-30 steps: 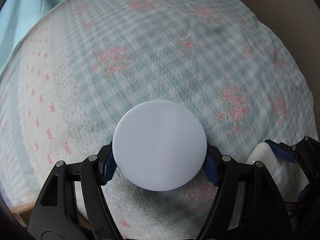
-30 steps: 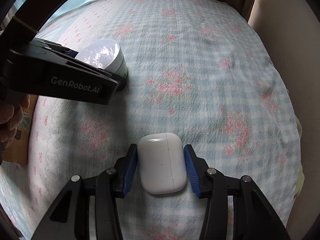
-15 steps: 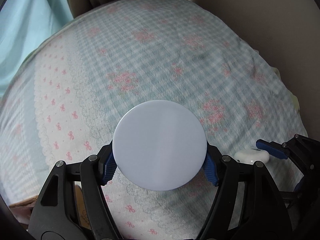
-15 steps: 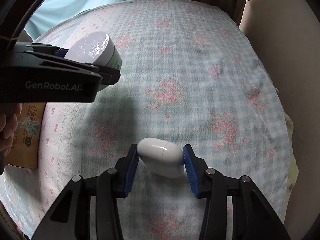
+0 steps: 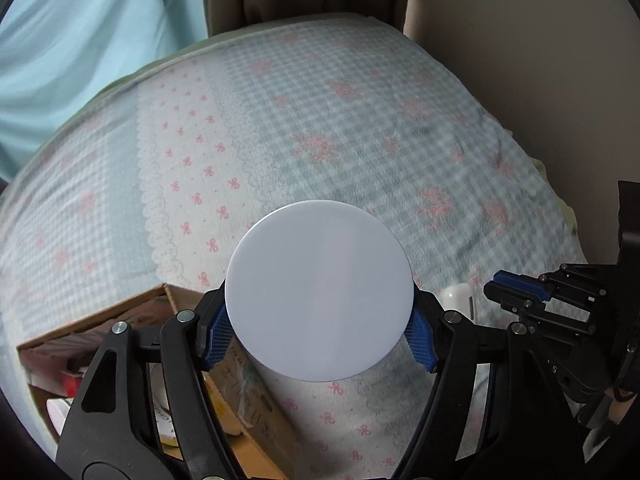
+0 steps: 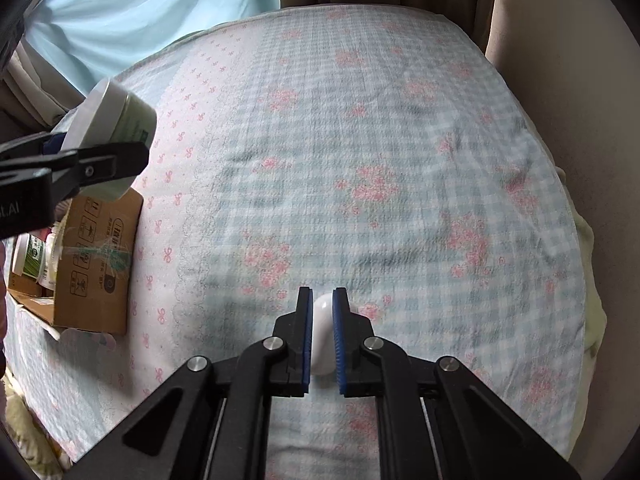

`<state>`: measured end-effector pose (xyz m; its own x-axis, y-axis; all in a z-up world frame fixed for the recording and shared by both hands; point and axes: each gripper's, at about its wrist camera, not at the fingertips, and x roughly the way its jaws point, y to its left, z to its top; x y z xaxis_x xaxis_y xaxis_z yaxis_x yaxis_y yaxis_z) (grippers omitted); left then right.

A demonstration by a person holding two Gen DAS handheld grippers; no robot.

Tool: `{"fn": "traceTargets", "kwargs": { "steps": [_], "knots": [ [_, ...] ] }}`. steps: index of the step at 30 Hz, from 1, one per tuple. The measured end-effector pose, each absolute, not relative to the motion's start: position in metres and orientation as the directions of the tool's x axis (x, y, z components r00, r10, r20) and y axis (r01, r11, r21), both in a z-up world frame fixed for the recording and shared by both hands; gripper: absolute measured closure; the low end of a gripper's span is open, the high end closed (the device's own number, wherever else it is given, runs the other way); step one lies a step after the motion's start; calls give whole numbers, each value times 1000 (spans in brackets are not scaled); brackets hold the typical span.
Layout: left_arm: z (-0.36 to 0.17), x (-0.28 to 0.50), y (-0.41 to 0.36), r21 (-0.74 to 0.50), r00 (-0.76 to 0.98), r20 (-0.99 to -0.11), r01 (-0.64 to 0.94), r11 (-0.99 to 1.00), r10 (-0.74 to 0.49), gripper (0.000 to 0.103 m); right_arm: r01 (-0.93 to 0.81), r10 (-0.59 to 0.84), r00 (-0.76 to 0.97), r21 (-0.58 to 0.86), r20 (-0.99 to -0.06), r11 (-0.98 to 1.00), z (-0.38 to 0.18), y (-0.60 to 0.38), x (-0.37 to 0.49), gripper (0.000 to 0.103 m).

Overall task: Organize rigid objects
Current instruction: 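Lift the jar with left tool while right tool regrips the white earbud case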

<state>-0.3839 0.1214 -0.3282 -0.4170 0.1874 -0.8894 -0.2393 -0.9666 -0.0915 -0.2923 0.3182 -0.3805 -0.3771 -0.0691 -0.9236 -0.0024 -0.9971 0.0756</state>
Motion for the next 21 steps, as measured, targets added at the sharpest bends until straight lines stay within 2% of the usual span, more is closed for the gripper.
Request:
{"fn": "traceTargets", "kwargs": {
  "steps": [7,13,14,15,16,18,21],
  "knots": [
    [-317,-360,80,-101,-444,-880,-169,-980,168,35,-44,-76,-395,101,-916,-994,-355,313,-278,94],
    [-314,-345,58,-104,-447,-881,-140,-985,156,35,-148,-82,-310,133,-947,-980,-378,316,-275,92],
    [-314,-343,55,-102,-448,-881,-138,-985,154,35,-165,-86,-290,138,-953,-977,-385,316,-275,87],
    [-313,-342,52,-101,-449,-881,-135,-986,152,35,-180,-86,-276,140,-957,-974,-391,316,-276,78],
    [-313,-340,49,-100,-450,-880,-133,-986,150,35,-192,-91,-268,145,-959,-971,-396,316,-277,65],
    [-312,-338,44,-98,-451,-880,-128,-987,146,35,-210,-101,-268,161,-958,-964,-403,315,-278,50],
    [-311,-335,38,-94,-452,-881,-121,-988,139,35,-220,-75,-251,133,-965,-966,-411,310,-284,50]
  ]
}}
